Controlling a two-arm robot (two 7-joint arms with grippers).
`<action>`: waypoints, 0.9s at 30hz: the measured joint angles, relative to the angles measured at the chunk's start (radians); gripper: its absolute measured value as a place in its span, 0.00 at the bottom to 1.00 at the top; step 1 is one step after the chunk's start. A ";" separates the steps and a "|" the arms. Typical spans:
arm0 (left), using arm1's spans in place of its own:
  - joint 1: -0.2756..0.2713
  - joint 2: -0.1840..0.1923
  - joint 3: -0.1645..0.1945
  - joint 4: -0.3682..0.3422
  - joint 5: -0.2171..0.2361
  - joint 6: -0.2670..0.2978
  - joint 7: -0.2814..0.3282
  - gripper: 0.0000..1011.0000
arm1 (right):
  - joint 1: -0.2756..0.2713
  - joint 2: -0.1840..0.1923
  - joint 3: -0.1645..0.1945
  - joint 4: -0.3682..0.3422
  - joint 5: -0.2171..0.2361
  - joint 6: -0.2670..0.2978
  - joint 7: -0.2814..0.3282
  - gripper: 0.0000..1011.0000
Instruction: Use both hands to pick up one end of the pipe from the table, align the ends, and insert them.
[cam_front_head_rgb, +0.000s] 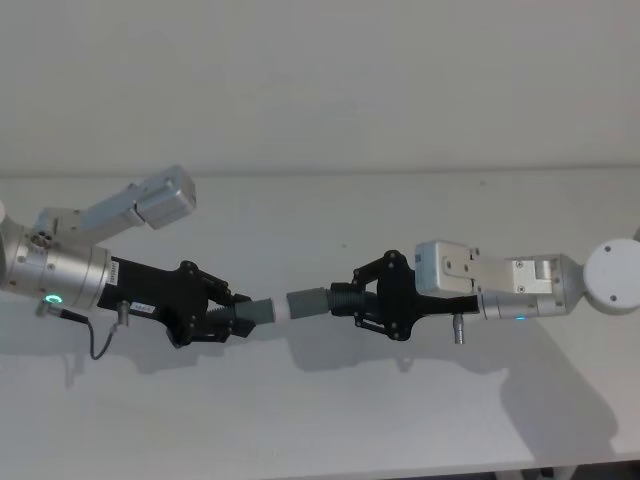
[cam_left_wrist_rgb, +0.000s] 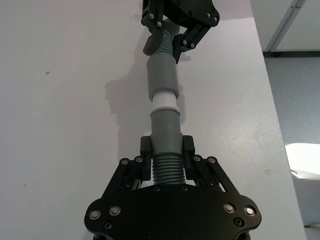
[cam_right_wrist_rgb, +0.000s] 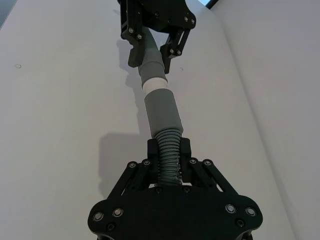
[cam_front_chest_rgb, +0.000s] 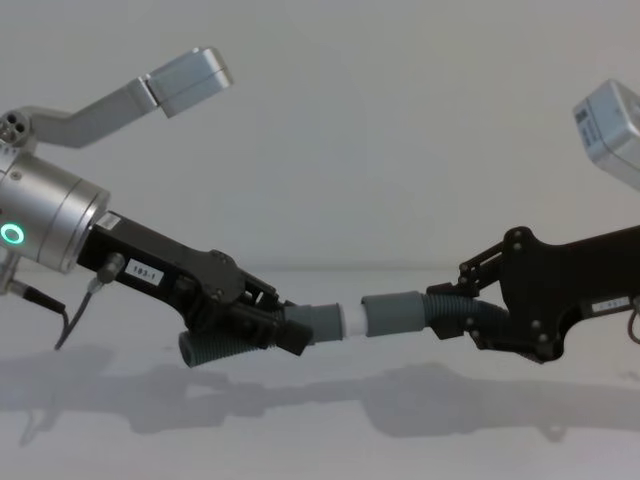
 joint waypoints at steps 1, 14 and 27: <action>0.000 -0.001 0.001 0.002 -0.001 -0.001 0.000 0.32 | 0.000 0.000 0.000 0.000 0.000 0.000 0.000 0.21; -0.003 -0.016 0.007 0.023 -0.016 -0.004 0.010 0.32 | 0.000 0.000 0.000 0.000 0.000 0.000 0.000 0.21; -0.004 -0.021 0.012 0.027 -0.028 -0.001 0.028 0.32 | 0.000 0.000 0.000 0.000 0.000 0.000 0.000 0.21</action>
